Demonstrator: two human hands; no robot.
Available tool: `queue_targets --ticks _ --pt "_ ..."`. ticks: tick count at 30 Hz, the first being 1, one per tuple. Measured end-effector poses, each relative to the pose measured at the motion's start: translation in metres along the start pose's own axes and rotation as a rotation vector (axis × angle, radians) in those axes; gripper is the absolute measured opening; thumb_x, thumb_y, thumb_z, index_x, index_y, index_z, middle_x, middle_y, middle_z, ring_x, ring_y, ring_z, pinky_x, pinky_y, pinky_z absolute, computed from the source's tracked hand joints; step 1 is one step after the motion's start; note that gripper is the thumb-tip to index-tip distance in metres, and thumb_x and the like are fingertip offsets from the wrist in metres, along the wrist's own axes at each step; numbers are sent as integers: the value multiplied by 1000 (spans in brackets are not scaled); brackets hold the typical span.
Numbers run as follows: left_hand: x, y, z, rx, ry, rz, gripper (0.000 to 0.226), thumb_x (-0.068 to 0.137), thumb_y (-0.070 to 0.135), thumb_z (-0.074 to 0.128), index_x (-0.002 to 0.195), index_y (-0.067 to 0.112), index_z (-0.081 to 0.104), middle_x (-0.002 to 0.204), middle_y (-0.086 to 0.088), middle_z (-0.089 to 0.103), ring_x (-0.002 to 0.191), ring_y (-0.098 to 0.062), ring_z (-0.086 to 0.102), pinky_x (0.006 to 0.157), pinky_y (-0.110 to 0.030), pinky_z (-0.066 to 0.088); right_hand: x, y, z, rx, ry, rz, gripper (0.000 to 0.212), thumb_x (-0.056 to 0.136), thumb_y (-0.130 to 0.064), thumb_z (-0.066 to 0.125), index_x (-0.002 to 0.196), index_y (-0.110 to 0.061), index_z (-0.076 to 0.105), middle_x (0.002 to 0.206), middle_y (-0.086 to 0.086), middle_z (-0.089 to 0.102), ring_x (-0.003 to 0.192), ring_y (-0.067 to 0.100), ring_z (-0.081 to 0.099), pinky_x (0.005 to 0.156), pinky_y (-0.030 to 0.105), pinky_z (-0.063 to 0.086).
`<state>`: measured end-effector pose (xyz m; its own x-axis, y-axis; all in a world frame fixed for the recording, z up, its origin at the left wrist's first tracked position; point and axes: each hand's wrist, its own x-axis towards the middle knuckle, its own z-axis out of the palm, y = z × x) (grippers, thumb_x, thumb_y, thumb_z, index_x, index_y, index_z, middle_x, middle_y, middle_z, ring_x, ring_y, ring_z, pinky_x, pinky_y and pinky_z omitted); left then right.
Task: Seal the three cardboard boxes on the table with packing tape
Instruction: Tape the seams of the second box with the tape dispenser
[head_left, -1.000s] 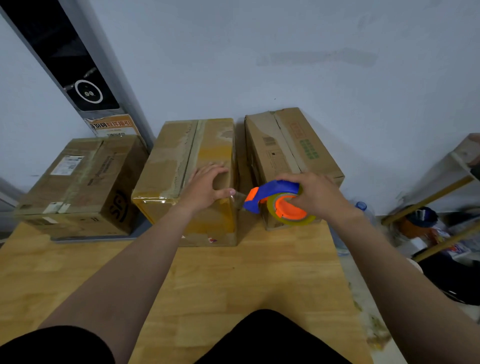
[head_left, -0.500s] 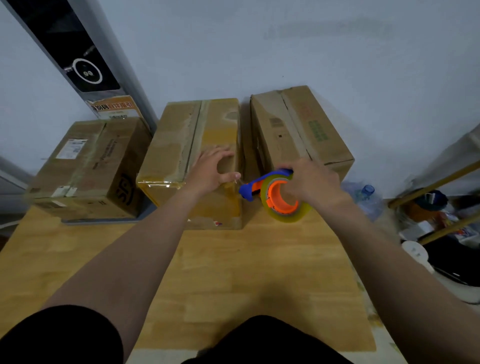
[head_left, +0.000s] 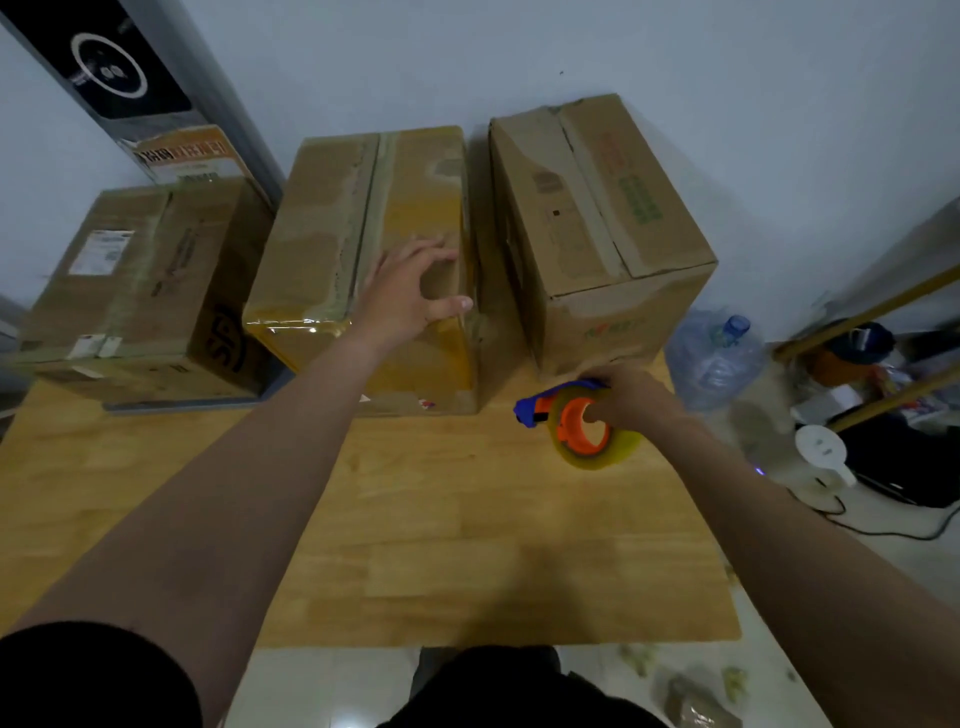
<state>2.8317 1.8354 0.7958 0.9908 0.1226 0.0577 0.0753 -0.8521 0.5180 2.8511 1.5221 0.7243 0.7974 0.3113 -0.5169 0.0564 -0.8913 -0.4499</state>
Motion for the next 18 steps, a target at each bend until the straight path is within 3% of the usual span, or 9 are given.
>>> queue_targets --ticks 5,10,15,18 --pt "3 -2 1 19 -6 0 68 82 57 76 143 38 53 160 14 38 151 -14 24 124 -51 16 28 25 52 120 -149 44 71 76 -18 83 143 -22 56 136 4 62 117 25 62 93 37 52" --pt "3 -7 3 27 -10 -9 68 82 59 75 143 40 53 160 14 38 152 -15 23 123 -51 17 42 38 89 222 -159 112 65 73 -8 85 134 -11 63 125 15 68 114 30 65 92 39 51" --pt "2 0 2 28 -2 -3 59 85 55 74 139 41 55 159 13 39 152 -16 23 123 -51 17 44 35 100 201 -93 93 71 75 -12 85 141 -15 58 137 11 62 124 26 60 89 24 43" --pt "3 -1 1 -12 -2 -36 69 79 62 75 141 44 51 155 11 44 148 -21 31 120 -53 26 39 28 91 166 -85 82 78 77 -16 82 148 -20 49 142 12 57 127 28 57 95 33 47"
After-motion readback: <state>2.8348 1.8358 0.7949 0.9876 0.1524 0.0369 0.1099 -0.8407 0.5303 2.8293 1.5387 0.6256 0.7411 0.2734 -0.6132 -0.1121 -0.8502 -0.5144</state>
